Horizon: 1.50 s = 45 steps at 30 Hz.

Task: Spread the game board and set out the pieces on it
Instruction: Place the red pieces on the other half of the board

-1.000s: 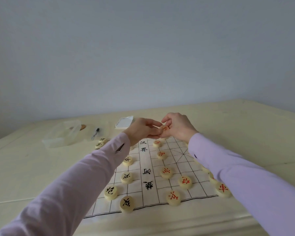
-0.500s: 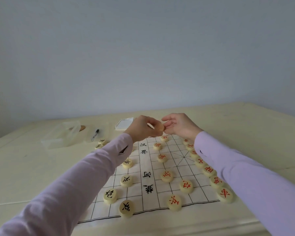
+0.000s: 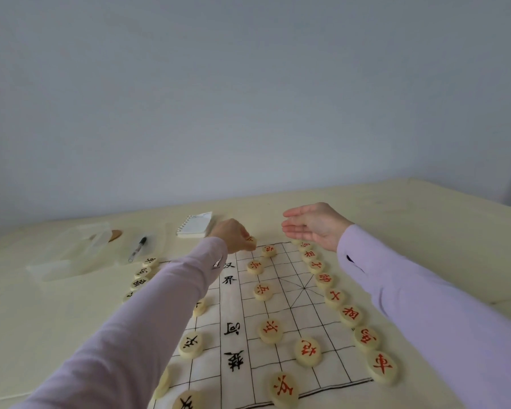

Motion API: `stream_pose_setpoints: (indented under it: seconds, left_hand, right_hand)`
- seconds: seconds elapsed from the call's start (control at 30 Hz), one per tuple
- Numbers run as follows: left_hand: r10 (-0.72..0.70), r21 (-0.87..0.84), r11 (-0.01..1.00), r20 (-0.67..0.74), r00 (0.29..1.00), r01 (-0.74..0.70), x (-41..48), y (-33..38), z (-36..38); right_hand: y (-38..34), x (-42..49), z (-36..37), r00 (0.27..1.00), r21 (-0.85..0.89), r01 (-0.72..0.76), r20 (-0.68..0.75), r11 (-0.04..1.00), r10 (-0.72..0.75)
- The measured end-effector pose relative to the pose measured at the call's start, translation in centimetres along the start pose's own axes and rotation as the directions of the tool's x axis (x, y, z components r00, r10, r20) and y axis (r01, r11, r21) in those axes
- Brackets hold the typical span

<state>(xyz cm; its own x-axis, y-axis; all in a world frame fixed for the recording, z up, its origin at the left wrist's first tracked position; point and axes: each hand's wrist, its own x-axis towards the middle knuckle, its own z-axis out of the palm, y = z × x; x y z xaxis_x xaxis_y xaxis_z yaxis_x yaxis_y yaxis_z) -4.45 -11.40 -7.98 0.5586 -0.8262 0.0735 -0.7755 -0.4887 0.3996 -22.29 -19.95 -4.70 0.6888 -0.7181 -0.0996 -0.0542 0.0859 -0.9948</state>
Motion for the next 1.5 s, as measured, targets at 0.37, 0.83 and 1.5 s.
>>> stream_pose_setpoints:
  seconds: [0.37, 0.83, 1.5]
  left_hand:
    - [0.025, 0.058, 0.998, 0.029, 0.999, -0.026, 0.1, 0.3, 0.0]
    - [0.245, 0.123, 0.942, 0.384, 0.890, -0.312, -8.7, 2.8, -1.0]
    - [0.336, 0.050, 0.935, 0.185, 0.923, -0.351, -12.6, 2.6, -2.5]
  right_hand:
    - [1.2, -0.1, -0.2, 0.999, -0.114, 0.039, 0.034, 0.993, -0.035]
    - [1.6, -4.1, 3.0, 0.966, -0.645, 0.028, 0.214, 0.764, 0.146]
    - [1.6, -10.2, 2.4, 0.897, -0.888, 0.151, 0.308, 0.435, 0.316]
